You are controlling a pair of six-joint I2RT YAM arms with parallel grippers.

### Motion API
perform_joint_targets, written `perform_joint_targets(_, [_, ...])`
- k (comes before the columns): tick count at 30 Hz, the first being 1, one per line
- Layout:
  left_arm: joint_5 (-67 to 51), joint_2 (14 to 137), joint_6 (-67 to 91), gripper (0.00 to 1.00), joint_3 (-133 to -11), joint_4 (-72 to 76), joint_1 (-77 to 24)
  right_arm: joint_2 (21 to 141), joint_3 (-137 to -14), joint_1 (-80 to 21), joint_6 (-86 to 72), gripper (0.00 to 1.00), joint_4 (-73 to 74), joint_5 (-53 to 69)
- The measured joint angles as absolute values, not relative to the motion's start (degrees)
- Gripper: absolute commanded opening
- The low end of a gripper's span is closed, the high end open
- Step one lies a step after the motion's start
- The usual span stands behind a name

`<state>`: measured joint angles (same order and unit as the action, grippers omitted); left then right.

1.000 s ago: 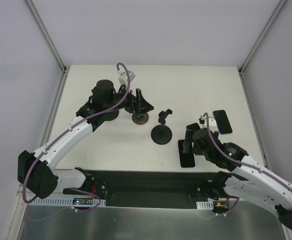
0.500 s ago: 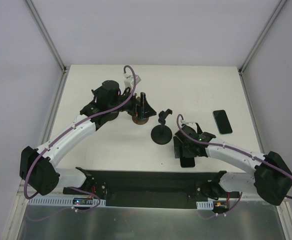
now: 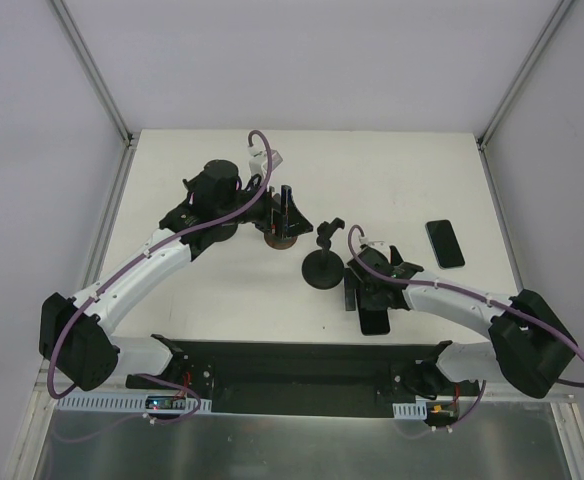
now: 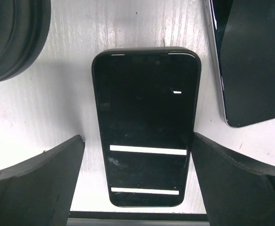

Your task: Place the phone on the phone stand

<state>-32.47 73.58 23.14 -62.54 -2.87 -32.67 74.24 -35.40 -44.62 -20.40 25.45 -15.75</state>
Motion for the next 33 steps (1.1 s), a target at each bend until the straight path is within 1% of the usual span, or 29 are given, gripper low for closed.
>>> perform_joint_targets(2, [-32.56, 73.60, 23.14, 0.89, -62.54, -2.92, -32.67, 74.35, -35.29, -44.60, -20.53, 0.94, 24.82, -15.79])
perform_joint_targets(5, [-32.58, 73.60, 23.14, 0.89, -62.54, -2.92, -32.67, 74.28, -35.03, -44.58, -20.56, 0.88, 24.36, -15.79])
perform_joint_targets(6, [-32.60, 73.63, 23.14, 0.89, -62.54, -2.92, -32.67, 74.26, -35.03, -44.58, -20.56, 0.83, 24.23, -15.84])
perform_joint_targets(8, [-32.60, 73.71, 23.14, 0.89, -62.54, -2.90, -32.67, 74.26, -34.96, -44.60, -20.56, 0.79, 23.83, -16.05])
perform_joint_targets(9, [-32.60, 73.76, 23.14, 0.89, -62.57, -2.92, -32.67, 74.24, -34.89, -44.58, -20.53, 0.73, 23.68, -16.12])
perform_joint_targets(11, [-32.60, 73.89, 23.14, 0.89, -62.57, -2.94, -32.67, 74.15, -34.79, -44.56, -20.49, 0.67, 23.38, -16.36])
perform_joint_targets(12, [-32.60, 73.89, 23.14, 0.89, -62.57, -2.98, -32.67, 74.04, -34.70, -44.53, -20.56, 0.61, 23.31, -16.47])
perform_joint_targets(14, [-32.60, 73.89, 23.14, 0.89, -62.57, -2.98, -32.67, 73.87, -34.52, -44.53, -20.51, 0.53, 23.14, -16.51])
perform_joint_targets(15, [-32.60, 73.89, 23.14, 0.89, -62.57, -3.01, -32.67, 73.80, -34.46, -44.56, -20.51, 0.46, 23.05, -16.60])
perform_joint_targets(18, [-32.62, 73.89, 23.14, 0.89, -62.59, -3.09, -32.67, 73.67, -34.35, -44.93, -20.51, 0.43, 22.92, -16.88])
perform_joint_targets(20, [-32.62, 73.89, 23.14, 0.89, -62.65, -3.27, -32.67, 73.60, -34.33, -45.23, -20.47, 0.39, 22.83, -17.17])
perform_joint_targets(23, [-32.62, 73.89, 23.14, 0.89, -62.65, -3.31, -32.67, 72.51, -33.36, -47.18, -19.81, 0.27, 21.56, -18.00])
perform_joint_targets(24, [-32.62, 73.89, 23.14, 0.89, -62.65, -3.29, -32.67, 71.57, -32.58, -48.18, -19.51, 0.17, 21.10, -18.20])
perform_joint_targets(26, [-32.62, 73.89, 23.14, 0.89, -62.65, -3.29, -32.67, 68.71, -30.63, -49.63, -19.00, 0.05, 20.23, -18.13])
perform_joint_targets(27, [-32.64, 73.89, 23.14, 0.88, -62.65, -3.31, -32.67, 66.52, -29.32, -50.09, -18.87, 0.01, 19.66, -18.13])
perform_joint_targets(29, [-32.64, 73.89, 23.14, 0.88, -62.67, -3.31, -32.67, 61.36, -26.92, -50.24, -18.61, 0.01, 18.90, -18.22])
perform_joint_targets(33, [-33.06, 73.89, 23.14, 0.83, -62.76, -3.36, -32.67, 52.73, -23.88, -50.24, -18.31, 0.01, 17.37, -18.85])
